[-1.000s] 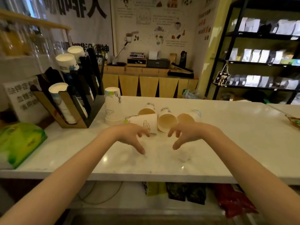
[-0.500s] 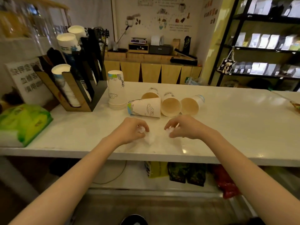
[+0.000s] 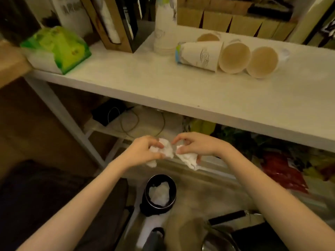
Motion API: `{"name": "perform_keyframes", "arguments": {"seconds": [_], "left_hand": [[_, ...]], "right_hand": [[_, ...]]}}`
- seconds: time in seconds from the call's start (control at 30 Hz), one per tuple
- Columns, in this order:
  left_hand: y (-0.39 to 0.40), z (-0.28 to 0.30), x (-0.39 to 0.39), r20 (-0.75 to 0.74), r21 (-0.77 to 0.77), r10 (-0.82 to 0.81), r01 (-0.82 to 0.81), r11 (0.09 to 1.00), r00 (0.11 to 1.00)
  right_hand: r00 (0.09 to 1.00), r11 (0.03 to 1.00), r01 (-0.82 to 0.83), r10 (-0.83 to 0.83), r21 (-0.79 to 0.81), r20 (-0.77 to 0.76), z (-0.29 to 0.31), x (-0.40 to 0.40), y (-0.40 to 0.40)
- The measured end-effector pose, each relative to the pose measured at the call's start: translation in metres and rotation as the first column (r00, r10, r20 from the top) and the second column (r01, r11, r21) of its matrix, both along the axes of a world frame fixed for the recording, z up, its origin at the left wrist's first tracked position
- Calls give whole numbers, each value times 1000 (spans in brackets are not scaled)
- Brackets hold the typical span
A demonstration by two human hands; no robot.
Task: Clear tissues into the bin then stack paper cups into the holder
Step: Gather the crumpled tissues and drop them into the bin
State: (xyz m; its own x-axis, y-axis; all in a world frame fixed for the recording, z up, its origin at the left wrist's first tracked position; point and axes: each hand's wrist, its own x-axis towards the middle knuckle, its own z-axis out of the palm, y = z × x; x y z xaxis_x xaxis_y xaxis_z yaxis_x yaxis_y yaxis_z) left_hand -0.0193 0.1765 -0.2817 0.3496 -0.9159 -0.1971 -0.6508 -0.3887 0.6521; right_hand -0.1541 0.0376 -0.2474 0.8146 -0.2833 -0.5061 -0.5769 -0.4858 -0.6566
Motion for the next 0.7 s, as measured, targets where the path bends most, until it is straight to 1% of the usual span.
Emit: {"name": "perform_keyframes", "arguments": {"seconds": [0.1,0.13,0.2,0.3,0.37,0.43,0.53,0.6,0.7], "left_hand": [[18,-59,-4,-18,139,72,-69,988,997],[22,-79,-5,-29,177,83,-76,981,996],[30,-121,-8,-60,223,101,-85,971,993],[35,-193,-14,-78,243,174,-150,958,982],[36,-251,-19,-85,262,226,-197,945,970],[35,-311,-21,-81,290,237,-205,935,968],[29,-397,-17,-69,264,248,-222,938,966],[21,-447,-12,-51,246,255,-235,940,966],[8,-511,-7,-16,283,258,-243,928,966]], "right_hand": [[985,987,149,-154,64,72,-71,3,7],[977,977,195,-201,86,76,-98,4,9],[970,965,236,-241,112,36,-152,4,16],[950,936,311,-308,164,-45,-240,-2,24],[933,913,360,-352,192,-74,-306,-7,28],[923,907,386,-377,170,-81,-370,-12,29],[915,910,403,-400,93,-52,-461,-14,27],[887,882,461,-459,95,-42,-509,-10,22],[858,853,514,-512,89,-49,-569,5,14]]}}
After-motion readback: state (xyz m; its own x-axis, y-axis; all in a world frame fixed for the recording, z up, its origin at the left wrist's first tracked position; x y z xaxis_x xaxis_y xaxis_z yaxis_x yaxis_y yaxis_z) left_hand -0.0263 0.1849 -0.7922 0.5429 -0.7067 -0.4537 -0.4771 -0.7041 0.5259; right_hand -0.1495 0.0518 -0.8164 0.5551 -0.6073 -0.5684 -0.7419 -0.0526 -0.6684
